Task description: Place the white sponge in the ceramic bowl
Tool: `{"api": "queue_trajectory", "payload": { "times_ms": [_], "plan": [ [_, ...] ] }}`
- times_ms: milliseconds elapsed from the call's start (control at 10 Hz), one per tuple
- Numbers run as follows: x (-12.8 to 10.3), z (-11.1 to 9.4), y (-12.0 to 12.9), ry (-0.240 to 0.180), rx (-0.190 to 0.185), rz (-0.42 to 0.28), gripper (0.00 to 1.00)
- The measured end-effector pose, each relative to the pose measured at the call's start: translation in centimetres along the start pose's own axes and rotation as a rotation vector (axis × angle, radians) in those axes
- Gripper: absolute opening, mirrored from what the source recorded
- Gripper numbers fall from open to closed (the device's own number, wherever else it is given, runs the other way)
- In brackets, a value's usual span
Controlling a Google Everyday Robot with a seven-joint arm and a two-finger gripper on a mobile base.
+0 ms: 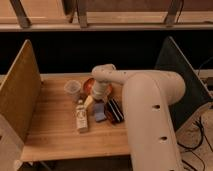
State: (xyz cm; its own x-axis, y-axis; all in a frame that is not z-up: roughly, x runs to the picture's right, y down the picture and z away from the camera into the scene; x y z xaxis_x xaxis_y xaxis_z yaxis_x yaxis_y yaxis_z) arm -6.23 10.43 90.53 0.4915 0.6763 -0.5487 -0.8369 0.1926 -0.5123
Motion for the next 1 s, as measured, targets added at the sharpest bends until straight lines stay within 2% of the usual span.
{"api": "queue_trajectory", "payload": {
  "times_ms": [300,600,700,900,1000],
  "plan": [
    [0.3,0.5,-0.6,0.006,-0.022,0.026,0.80],
    [0.8,0.2,-2.1,-0.004,-0.017,0.061,0.80],
    [0.9,0.0,-2.6,-0.009,-0.010,0.073,0.77],
    [1.3,-0.1,-3.3,-0.010,0.002,0.082,0.59],
    [1.3,0.0,-3.4,-0.008,0.008,0.080,0.56]
  ]
}}
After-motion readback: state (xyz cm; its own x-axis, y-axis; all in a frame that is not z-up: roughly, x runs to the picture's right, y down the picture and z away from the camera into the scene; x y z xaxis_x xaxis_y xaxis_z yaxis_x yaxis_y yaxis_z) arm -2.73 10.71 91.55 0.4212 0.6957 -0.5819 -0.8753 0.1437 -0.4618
